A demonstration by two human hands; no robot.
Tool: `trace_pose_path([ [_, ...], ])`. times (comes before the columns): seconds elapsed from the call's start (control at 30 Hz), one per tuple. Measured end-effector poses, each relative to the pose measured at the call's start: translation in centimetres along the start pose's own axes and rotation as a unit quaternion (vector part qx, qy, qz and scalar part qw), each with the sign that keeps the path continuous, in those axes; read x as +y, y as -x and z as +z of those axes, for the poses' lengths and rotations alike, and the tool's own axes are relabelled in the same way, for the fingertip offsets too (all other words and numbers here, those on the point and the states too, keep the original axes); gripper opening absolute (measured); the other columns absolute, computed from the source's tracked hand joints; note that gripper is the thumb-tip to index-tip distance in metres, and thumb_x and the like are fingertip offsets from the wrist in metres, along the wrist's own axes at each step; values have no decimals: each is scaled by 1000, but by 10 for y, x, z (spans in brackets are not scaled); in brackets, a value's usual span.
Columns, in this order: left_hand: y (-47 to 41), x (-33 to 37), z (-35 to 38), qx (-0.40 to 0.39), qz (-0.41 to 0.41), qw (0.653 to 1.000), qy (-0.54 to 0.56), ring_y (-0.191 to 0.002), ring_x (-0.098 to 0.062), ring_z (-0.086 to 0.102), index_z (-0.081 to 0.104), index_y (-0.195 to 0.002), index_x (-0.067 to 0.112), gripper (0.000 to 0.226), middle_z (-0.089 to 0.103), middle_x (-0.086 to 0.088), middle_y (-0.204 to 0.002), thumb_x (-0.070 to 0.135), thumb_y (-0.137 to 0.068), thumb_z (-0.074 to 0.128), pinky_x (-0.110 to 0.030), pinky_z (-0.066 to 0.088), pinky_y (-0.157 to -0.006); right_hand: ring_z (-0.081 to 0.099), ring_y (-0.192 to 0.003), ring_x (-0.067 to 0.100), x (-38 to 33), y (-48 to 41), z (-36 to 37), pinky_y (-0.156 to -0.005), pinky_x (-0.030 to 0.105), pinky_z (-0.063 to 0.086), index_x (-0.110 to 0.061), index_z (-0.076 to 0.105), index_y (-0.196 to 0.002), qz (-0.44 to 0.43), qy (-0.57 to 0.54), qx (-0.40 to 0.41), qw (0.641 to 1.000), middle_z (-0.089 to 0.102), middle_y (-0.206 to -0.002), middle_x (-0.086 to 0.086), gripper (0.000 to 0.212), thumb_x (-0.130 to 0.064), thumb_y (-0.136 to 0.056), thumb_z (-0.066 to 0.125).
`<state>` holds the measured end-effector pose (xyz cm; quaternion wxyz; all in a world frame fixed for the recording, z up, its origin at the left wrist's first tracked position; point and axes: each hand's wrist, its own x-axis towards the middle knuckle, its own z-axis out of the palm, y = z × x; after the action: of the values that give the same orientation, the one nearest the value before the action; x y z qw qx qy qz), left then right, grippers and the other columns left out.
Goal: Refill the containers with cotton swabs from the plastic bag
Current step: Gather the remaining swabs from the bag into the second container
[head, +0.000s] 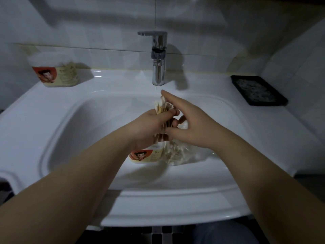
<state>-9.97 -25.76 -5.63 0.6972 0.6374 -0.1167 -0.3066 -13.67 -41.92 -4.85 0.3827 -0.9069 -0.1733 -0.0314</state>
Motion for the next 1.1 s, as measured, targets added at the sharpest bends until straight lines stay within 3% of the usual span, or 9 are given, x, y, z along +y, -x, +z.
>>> trace_pose_path([
  [0.2,0,-1,2,2,-5,999,34,-64,-13,65,60,-98,11,19,61,-1,-70,18,-109,46,-27,50,-60,42,-119,3,-3,-5,1,-99,25,41,-31,43,-150,-24,135,6,991,53,-136,-15,89,-47,-74,86],
  [0.37,0,-2,2,8,-11,997,77,-83,-24,70,59,-115,3,20,63,-16,-95,15,-108,45,-34,56,-71,28,-139,9,-6,-3,4,-110,27,35,-31,18,-161,-11,204,-46,978,36,-155,-12,124,-61,-64,87],
  [0.5,1,-3,3,20,-21,998,47,-78,-16,72,63,-106,12,19,73,-7,-88,22,-108,47,-26,57,-62,41,-128,12,-8,-7,5,-106,33,42,-26,39,-153,-29,203,10,979,53,-136,-6,92,-39,-74,85],
  [0.57,0,-3,3,27,-24,998,50,-84,-19,72,64,-107,11,20,74,-10,-93,23,-107,48,-30,56,-69,39,-130,12,-8,-6,5,-109,30,39,-25,37,-155,-28,193,6,981,52,-141,-5,95,-37,-75,86],
  [0.7,-1,-3,3,40,-21,996,75,-109,-35,71,61,-124,2,28,71,-25,-115,20,-107,48,-47,58,-93,22,-146,6,-14,-2,9,-115,24,27,-30,8,-164,-21,164,-38,986,25,-163,-12,133,-57,-63,91],
  [0.77,0,-3,3,38,-22,996,81,-103,-30,74,61,-122,2,27,75,-21,-109,17,-107,45,-43,61,-82,23,-147,9,-15,-3,14,-117,32,30,-28,9,-163,-29,197,-22,980,23,-164,-12,135,-64,-61,88],
  [0.87,-2,-5,1,35,-31,997,64,-106,-30,73,60,-125,2,28,75,-18,-111,17,-107,43,-50,56,-97,32,-143,14,-15,-7,16,-116,37,34,-24,19,-162,-37,236,-4,971,35,-158,-7,117,-57,-71,84],
  [0.97,-1,-5,2,27,-37,997,60,-90,-23,74,63,-109,4,21,75,-13,-95,12,-106,44,-36,57,-83,43,-137,15,-14,-7,9,-109,27,37,-24,29,-159,-27,218,-11,976,45,-153,-6,96,-38,-80,80],
  [1.1,2,-2,3,13,-50,996,66,-77,-15,72,64,-100,7,18,73,-8,-85,12,-105,48,-26,56,-62,49,-132,11,-11,-7,8,-107,26,42,-27,35,-157,-31,176,-2,984,50,-148,-8,91,-32,-78,82],
])
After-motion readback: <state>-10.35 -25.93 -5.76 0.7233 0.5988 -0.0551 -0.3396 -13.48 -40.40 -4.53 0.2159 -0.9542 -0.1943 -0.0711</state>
